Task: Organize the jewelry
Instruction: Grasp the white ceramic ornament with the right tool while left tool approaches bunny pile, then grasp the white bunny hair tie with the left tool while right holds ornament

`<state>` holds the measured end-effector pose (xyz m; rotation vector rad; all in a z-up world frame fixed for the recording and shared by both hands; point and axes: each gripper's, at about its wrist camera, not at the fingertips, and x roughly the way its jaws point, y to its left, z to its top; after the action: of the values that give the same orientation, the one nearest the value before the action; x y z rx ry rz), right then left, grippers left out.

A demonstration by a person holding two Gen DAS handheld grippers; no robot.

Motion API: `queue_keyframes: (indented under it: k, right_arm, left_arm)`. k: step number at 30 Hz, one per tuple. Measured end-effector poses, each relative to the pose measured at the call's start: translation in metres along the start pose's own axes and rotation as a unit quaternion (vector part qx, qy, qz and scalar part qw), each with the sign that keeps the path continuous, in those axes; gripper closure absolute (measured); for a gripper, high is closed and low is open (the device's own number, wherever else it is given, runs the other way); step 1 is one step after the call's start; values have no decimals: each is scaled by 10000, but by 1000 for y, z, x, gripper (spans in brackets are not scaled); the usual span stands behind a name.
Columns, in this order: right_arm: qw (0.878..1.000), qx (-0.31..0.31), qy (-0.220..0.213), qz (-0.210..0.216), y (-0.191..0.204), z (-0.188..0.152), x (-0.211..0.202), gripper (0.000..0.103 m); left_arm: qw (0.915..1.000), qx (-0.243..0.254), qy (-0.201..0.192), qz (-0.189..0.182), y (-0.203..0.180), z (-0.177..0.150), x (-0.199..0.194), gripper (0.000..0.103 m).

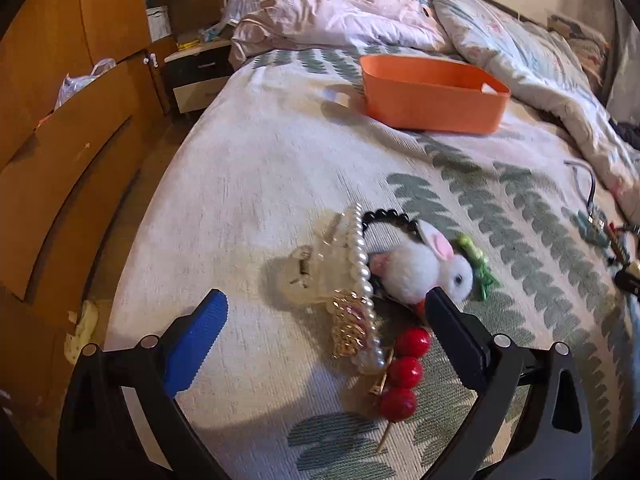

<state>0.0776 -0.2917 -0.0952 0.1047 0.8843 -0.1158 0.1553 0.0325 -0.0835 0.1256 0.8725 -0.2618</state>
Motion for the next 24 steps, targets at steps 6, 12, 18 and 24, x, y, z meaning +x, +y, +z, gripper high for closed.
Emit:
queue_keyframes:
  k: [6, 12, 18, 24]
  right_arm:
    - [9999, 37, -71, 79, 0, 1, -3, 67]
    - [9999, 44, -52, 139, 2, 1, -3, 67]
    - [9998, 88, -44, 153, -1, 1, -2, 67]
    - [9998, 114, -53, 170, -3, 1, -2, 67]
  left_arm:
    - [9996, 31, -148, -246, -3, 4, -5, 5]
    - [9974, 492, -421, -301, -35, 15, -11, 5]
    - [9949, 922, -401, -116, -59, 16, 0, 5]
    - [9936, 1005, -472, -209, -62, 18, 2, 5]
